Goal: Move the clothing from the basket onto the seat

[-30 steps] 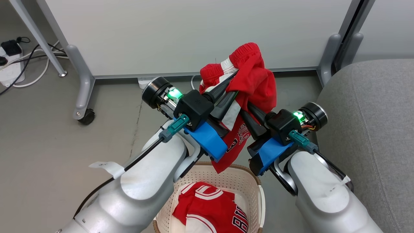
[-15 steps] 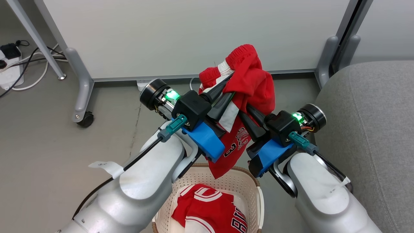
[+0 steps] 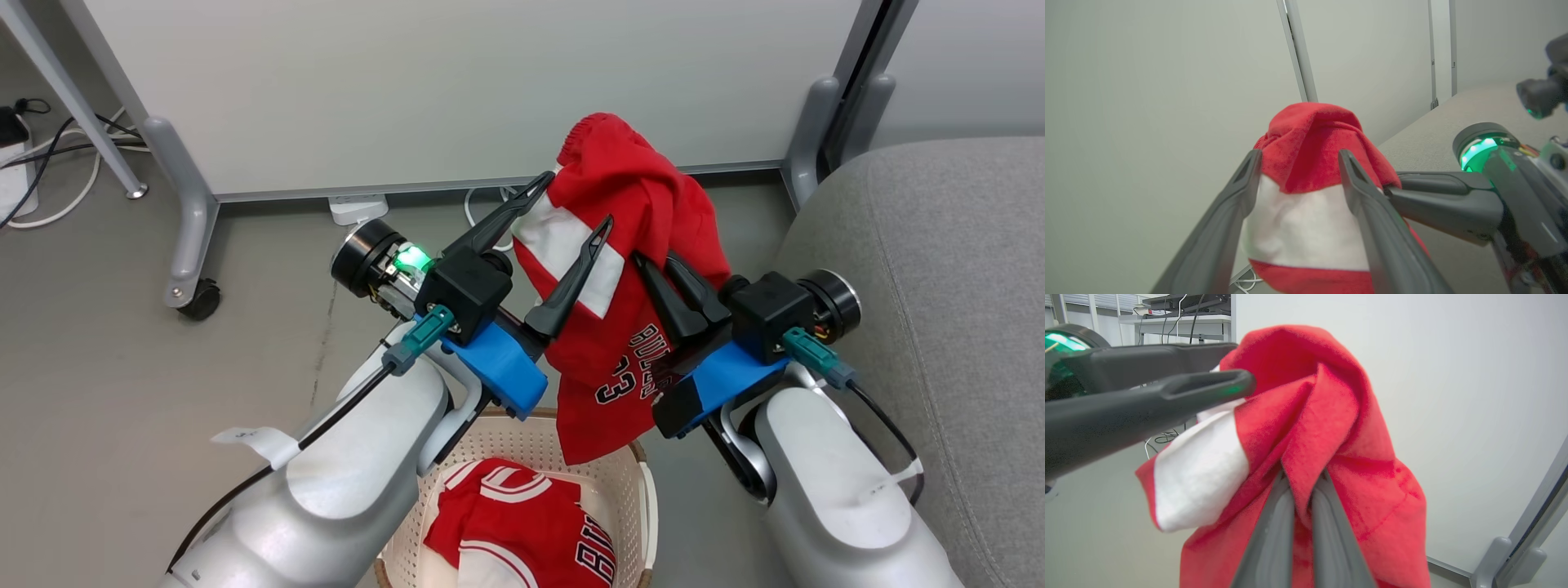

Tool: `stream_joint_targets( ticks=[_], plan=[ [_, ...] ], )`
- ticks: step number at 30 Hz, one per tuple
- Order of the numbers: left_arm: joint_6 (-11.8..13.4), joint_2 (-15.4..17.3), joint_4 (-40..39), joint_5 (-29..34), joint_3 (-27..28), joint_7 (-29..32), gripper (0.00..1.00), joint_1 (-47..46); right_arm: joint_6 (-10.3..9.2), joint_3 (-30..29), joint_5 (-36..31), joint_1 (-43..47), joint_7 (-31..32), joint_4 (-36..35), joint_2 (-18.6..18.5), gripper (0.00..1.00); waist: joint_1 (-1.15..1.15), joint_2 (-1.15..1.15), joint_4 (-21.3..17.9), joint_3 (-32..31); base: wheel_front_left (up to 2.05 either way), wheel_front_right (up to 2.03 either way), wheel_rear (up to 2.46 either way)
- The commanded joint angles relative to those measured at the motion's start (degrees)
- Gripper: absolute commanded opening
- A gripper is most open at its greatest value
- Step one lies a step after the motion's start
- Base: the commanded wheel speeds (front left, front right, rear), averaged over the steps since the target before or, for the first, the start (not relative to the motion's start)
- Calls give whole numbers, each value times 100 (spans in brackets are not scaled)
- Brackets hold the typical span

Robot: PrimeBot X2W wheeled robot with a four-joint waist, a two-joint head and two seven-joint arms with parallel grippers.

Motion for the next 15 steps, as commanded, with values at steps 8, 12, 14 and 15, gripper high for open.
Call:
stream_joint_targets(
  ticks=[8, 12, 14, 15],
  plan=[
    [88, 128, -381, 112, 120, -25, 100, 171, 3, -541, -113, 434, -4, -349, -2, 0, 0, 0, -343, 181, 0, 0, 0],
    [74, 175, -446, 159, 81, -26, 100, 218, 3, -762, -163, 614, -5, -574, -9, 0, 0, 0, -662, 297, 0, 0, 0],
    [59, 187, -469, 195, 47, -26, 100, 198, 3, -866, -176, 690, -5, -693, -5, 0, 0, 0, -842, 357, 0, 0, 0],
    [48, 188, -476, 195, 30, -26, 100, 189, 3, -903, -182, 736, -5, -747, 0, 0, 0, 0, -932, 384, 0, 0, 0]
  ],
)
